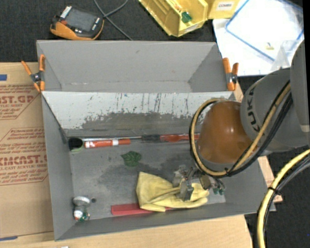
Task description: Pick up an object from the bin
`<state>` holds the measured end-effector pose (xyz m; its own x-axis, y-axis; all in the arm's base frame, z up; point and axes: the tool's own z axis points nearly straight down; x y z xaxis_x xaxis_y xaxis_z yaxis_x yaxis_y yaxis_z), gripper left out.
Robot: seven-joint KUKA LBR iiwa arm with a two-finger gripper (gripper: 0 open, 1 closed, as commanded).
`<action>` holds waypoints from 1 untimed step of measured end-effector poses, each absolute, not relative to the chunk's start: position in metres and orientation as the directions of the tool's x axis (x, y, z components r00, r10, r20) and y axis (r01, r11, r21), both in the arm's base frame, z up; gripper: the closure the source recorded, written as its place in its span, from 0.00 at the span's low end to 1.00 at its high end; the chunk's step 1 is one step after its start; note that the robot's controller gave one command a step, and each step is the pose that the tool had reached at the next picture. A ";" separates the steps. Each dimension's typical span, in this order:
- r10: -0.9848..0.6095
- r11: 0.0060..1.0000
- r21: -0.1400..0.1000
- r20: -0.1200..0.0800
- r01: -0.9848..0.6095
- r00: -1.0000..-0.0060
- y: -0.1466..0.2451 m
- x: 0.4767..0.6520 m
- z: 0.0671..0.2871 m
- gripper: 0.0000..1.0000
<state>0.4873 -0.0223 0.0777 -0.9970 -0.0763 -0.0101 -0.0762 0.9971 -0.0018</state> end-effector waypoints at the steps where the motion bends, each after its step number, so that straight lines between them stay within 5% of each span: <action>1: -0.077 0.997 -0.001 -0.006 -0.077 -0.997 -0.022 0.486 0.080 1.00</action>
Offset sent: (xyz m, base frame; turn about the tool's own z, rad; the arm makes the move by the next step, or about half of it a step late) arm 0.0002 -0.0001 0.0978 -0.0002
